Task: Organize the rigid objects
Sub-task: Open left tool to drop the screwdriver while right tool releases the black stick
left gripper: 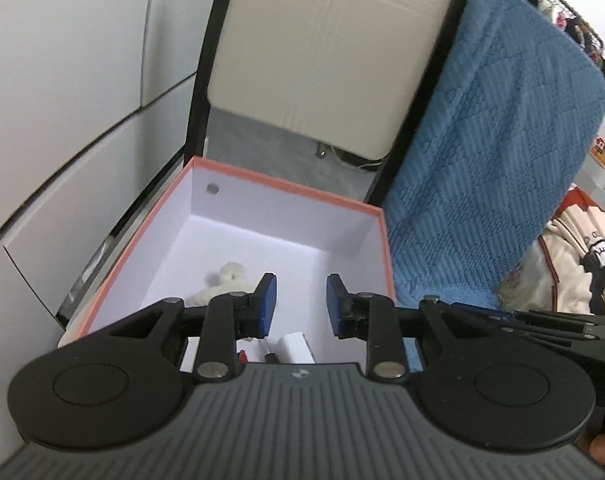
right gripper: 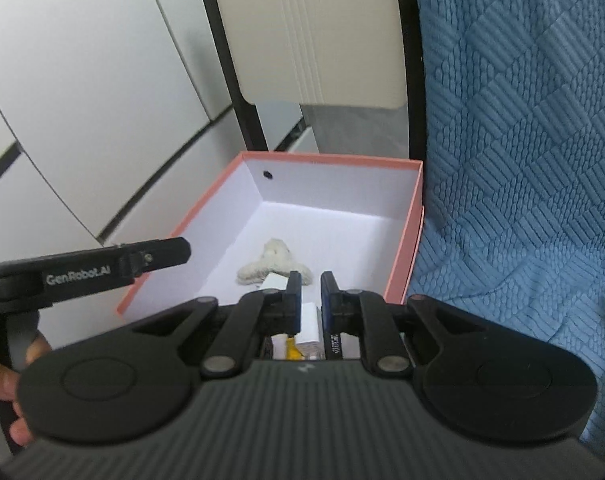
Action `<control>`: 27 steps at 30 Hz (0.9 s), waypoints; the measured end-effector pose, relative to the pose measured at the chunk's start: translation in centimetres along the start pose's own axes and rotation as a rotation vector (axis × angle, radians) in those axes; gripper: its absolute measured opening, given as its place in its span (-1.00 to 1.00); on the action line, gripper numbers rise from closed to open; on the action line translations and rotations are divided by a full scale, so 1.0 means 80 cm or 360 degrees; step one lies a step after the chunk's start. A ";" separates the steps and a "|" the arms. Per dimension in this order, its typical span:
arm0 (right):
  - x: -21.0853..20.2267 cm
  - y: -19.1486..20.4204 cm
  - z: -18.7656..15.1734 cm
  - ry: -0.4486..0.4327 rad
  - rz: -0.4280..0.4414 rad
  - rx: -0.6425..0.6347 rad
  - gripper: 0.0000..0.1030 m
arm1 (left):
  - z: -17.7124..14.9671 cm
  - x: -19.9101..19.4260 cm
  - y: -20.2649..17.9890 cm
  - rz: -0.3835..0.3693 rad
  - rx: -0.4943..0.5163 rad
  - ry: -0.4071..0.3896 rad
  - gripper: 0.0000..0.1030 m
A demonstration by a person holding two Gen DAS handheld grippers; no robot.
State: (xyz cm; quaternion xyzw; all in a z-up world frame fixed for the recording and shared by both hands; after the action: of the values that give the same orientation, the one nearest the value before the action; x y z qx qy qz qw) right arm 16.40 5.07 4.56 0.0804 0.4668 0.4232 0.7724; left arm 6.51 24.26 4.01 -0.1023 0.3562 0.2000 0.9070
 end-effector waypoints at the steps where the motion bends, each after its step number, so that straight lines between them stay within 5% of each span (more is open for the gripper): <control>1: -0.005 0.003 0.000 -0.0012 0.0006 -0.0005 -0.72 | 0.000 -0.007 -0.003 0.0001 0.0009 -0.0014 -0.39; 27: -0.100 0.025 -0.061 -0.0112 -0.0052 -0.0117 -0.72 | -0.070 -0.104 -0.002 -0.0042 0.0036 -0.0096 -0.38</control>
State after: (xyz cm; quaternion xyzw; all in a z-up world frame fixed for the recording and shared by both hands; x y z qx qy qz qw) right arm 9.77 -0.82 8.15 0.0593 0.4248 0.4243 0.7975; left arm -2.33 19.90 5.67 -0.0907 0.3294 0.1870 0.9210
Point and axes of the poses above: each gripper's, at about its wrist camera, not at the fingertips, and x roughly the way its jaws point, y to its left, z to its top, the point moved 1 cm from there along x, roughly the way its jaws point, and after that the axes turned 15 degrees about z, right-handed, at the moved point
